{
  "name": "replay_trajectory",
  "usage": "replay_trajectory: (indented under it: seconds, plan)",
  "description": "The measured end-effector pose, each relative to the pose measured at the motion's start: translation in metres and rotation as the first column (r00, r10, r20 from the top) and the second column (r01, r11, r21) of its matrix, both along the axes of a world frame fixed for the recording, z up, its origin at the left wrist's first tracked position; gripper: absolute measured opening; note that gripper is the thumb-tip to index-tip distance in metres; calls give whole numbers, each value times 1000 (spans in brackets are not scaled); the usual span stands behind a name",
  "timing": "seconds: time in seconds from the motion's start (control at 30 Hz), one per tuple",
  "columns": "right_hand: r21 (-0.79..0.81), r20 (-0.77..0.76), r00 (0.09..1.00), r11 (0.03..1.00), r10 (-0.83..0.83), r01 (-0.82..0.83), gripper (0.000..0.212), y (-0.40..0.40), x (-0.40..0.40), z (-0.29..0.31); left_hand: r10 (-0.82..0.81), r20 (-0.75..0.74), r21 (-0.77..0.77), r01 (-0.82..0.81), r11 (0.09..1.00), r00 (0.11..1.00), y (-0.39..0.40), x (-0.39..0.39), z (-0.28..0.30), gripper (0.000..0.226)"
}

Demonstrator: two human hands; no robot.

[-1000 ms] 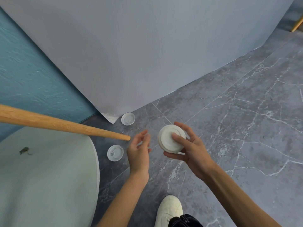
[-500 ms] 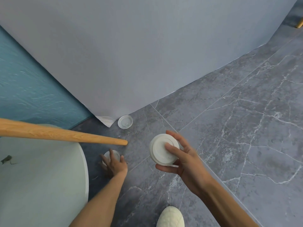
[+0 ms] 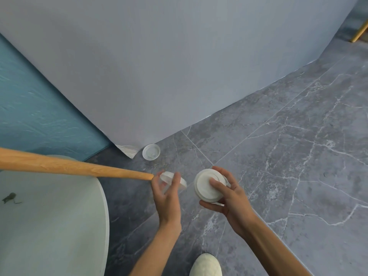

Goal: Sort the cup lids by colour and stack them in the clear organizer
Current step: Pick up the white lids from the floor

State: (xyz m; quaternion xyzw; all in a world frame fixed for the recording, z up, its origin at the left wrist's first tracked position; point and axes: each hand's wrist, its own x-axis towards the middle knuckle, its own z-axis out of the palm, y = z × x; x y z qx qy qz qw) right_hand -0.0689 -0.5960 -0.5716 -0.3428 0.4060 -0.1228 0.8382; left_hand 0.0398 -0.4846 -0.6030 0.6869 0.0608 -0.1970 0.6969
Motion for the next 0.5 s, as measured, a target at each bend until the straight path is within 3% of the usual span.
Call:
replay_trajectory:
  seconds: [0.1, 0.2, 0.33, 0.43, 0.5]
  plan:
    - [-27, -11, 1000, 1000, 15, -15, 36, -6, 3, 9, -146, 198, -116, 171, 978, 969, -11, -13, 46, 57]
    - [-10, 7, 997, 997, 82, -81, 25, -13, 8, 23, -332, 408, 99, 321, 942, 850, -14, -23, 47, 65]
    - [8, 27, 994, 994, 106, -106, 39, -22, 15, 30, -482, 484, 285, 390, 876, 730, -18, -13, 37, 64]
    - [-77, 7, 999, 996, 46, -45, 27, -23, 17, 25, -562, 512, 272, 498, 823, 650, -22, -5, 38, 72]
    - [-89, -11, 1000, 996, -3, 2, 29, -26, 15, 19, -547, 497, 191, 529, 827, 674, -27, 0, 33, 72]
